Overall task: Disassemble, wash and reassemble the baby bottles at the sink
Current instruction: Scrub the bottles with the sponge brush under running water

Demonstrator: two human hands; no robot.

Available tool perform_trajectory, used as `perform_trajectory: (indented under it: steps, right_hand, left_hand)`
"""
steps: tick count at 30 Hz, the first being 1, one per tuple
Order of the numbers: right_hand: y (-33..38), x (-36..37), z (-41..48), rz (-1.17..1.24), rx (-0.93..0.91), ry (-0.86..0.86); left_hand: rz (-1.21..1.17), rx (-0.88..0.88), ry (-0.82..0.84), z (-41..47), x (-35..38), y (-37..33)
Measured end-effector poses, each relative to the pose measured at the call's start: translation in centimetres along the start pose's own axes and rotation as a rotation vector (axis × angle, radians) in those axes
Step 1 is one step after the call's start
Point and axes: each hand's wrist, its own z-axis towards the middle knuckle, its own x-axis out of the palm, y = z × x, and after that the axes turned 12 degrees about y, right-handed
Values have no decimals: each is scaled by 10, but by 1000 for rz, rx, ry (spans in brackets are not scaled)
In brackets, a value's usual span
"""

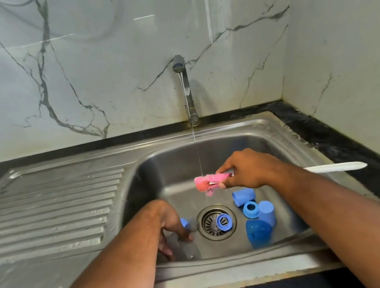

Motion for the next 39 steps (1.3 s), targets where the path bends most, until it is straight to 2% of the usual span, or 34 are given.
perform_trajectory:
  steps: [2,3,7,9,14,18,26,31,33,36,39]
  right_hand:
    - [-1,-2,0,-16,22,6]
    - [-3,-3,0,-16,38,7]
    - [-5,-4,0,8,131,-41]
    - [-7,-4,2,43,191,-101]
    - [-15,-4,4,90,246,-154]
    - [-20,-3,10,90,230,-183]
    - [-15,-3,6,120,194,-247]
    - [-14,-10,-2,151,156,-364]
    - [-10,-16,-8,157,116,-448]
    - [-1,-26,-18,165,17,-610]
    - [7,-31,-27,123,-35,-690]
  left_hand:
    - [24,6,-7,-6,-8,-2]
    - [24,75,-44,-10,-13,-5]
    - [-132,662,-428,-24,-21,-25]
    - [-177,841,-576,-35,-16,-42]
    - [-237,1047,-755,-37,-17,-79]
    - [-155,1139,-902,-17,-21,-83]
    - [-277,1169,-829,-22,-18,-82]
    - [-360,1202,-782,-28,-20,-73]
    - [-470,1240,-710,-41,-19,-67]
    - [-717,1289,-475,-67,-14,-59]
    - [-708,1343,-355,-88,-7,-47]
